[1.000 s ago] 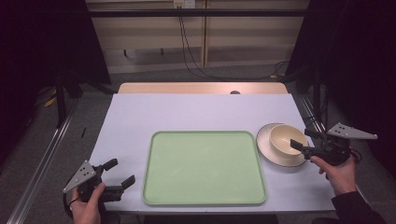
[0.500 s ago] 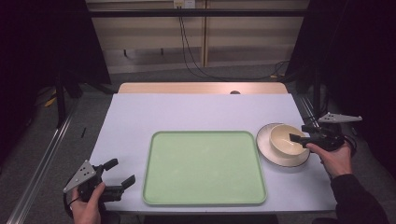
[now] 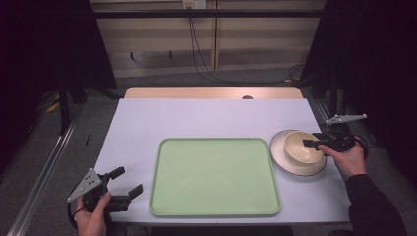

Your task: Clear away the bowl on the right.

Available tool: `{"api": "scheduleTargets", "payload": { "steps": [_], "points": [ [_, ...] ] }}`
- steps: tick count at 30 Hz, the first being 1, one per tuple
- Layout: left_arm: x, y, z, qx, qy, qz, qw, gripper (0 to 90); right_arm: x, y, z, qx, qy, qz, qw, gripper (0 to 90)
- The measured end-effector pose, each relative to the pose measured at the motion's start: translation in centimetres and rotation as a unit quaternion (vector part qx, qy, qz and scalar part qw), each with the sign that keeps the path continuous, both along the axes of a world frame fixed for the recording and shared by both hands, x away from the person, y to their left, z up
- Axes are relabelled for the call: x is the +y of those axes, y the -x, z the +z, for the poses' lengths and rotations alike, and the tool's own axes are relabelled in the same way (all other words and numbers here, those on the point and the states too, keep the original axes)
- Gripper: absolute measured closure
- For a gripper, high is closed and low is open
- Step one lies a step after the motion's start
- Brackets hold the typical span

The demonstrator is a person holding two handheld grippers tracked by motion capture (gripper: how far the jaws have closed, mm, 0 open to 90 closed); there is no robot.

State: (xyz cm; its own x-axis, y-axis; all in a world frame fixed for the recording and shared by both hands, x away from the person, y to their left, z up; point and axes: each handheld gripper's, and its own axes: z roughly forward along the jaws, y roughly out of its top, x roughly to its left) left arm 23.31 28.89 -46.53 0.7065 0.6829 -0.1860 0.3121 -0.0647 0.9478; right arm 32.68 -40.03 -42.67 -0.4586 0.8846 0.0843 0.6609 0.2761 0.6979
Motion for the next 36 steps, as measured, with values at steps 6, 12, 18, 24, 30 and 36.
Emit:
{"api": "scheduleTargets", "payload": {
  "steps": [6, 12, 18, 24, 30, 36],
  "points": [
    [0.0, 0.0, 0.0, 0.002, 0.001, -0.003, 1.0000, 1.5, -0.3, -0.5, -0.9, 0.027, 0.013, 0.008, 0.9995, 56.2],
    [0.0, 0.0, 0.0, 0.001, 0.000, -0.004, 1.0000, 1.4, -0.8, -0.6, -1.4, 0.031, 0.000, 0.012, 0.9994, 65.0],
    [0.0, 0.0, 0.0, 0.001, 0.001, -0.003, 1.0000, 1.4, -0.9, -0.7, -1.7, 0.056, 0.005, 0.001, 0.9984, 73.8],
    [0.0, 0.0, 0.0, 0.001, 0.000, -0.005, 1.0000, 1.4, -0.7, -0.9, -1.8, 0.078, 0.007, 0.003, 0.9969, 76.8],
    [-0.1, 0.0, 0.0, 0.001, -0.001, 0.001, 1.0000, 1.4, -0.6, -1.0, -1.8, 0.083, 0.010, -0.005, 0.9965, 80.0],
    [0.0, 0.1, 0.1, -0.003, -0.013, 0.002, 0.9999, 1.4, -0.6, -1.1, -1.8, 0.092, 0.001, -0.013, 0.9957, 81.9]
  ]
}}
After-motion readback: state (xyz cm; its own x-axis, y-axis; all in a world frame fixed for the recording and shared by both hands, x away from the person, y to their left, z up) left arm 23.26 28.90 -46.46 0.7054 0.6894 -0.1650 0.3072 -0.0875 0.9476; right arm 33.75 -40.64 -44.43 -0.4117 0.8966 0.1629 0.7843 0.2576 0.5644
